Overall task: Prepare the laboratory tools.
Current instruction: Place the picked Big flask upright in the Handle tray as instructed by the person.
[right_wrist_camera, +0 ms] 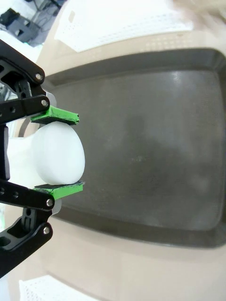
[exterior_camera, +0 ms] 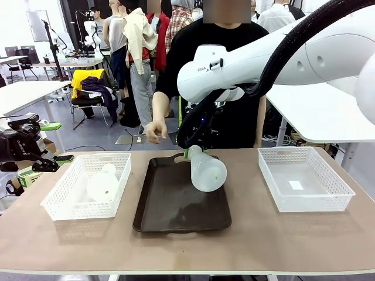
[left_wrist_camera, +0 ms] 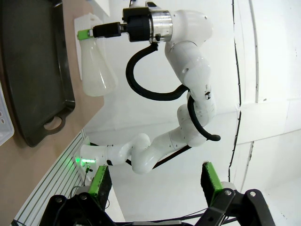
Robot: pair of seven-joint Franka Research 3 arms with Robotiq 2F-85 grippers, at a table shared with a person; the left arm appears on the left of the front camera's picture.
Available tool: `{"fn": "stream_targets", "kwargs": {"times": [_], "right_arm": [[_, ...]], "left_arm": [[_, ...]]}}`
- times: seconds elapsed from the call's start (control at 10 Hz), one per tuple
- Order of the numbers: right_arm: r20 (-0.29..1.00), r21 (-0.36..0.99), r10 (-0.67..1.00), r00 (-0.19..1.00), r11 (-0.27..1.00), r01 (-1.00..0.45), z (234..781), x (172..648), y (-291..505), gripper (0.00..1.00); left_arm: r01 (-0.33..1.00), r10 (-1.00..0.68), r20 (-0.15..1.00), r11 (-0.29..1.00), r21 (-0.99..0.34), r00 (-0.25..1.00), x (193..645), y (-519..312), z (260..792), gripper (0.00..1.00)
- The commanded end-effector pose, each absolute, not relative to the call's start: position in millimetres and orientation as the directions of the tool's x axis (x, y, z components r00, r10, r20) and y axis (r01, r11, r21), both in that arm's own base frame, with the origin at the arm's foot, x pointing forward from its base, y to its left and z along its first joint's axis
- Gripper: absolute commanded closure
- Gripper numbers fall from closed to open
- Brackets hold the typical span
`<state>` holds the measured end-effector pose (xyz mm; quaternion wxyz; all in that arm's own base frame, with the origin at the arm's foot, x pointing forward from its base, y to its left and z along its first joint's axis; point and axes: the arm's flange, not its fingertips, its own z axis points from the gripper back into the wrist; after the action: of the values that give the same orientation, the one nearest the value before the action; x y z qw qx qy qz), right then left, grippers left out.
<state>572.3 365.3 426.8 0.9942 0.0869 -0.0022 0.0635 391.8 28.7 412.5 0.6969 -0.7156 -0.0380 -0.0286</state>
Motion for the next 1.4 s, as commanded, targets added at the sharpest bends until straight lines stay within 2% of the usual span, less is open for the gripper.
{"fn": "stream_targets", "kwargs": {"times": [0.0, 0.2, 0.5, 0.6, 0.8, 1.0, 1.2, 1.3], "right_arm": [[0.04, 0.291, 0.299, 0.953, 0.909, -0.297, 441, 568, 364, 1.0], [0.112, 0.435, 0.461, 0.88, 0.773, -0.461, 453, 567, 353, 1.0], [0.356, 0.541, 0.624, 0.695, 0.469, -0.698, 455, 572, 335, 1.0], [0.448, 0.553, 0.647, 0.617, 0.343, -0.76, 452, 577, 332, 1.0], [0.655, 0.467, 0.618, 0.434, 0.121, -0.876, 445, 581, 324, 1.0], [0.767, 0.42, 0.545, 0.34, -0.024, -0.907, 436, 589, 317, 1.0], [0.777, 0.409, 0.529, 0.34, -0.013, -0.913, 431, 592, 320, 1.0], [0.737, 0.462, 0.522, 0.429, 0.074, -0.884, 436, 595, 321, 1.0]], "left_arm": [[0.098, 0.013, 0.098, -0.036, -0.995, 0.995, 391, 31, 415, 0.0], [0.098, 0.013, 0.098, -0.036, -0.995, 0.995, 391, 31, 415, 0.0], [0.098, 0.013, 0.098, -0.036, -0.995, 0.995, 391, 31, 415, 0.0], [0.098, 0.013, 0.098, -0.036, -0.995, 0.995, 391, 31, 415, 0.0], [0.098, 0.013, 0.098, -0.036, -0.995, 0.995, 391, 31, 415, 0.0], [0.098, 0.013, 0.098, -0.036, -0.995, 0.995, 391, 31, 415, 0.0], [0.098, 0.013, 0.098, -0.036, -0.995, 0.995, 391, 31, 415, 0.0], [0.098, 0.013, 0.098, -0.036, -0.995, 0.995, 391, 31, 415, 0.0]]}}
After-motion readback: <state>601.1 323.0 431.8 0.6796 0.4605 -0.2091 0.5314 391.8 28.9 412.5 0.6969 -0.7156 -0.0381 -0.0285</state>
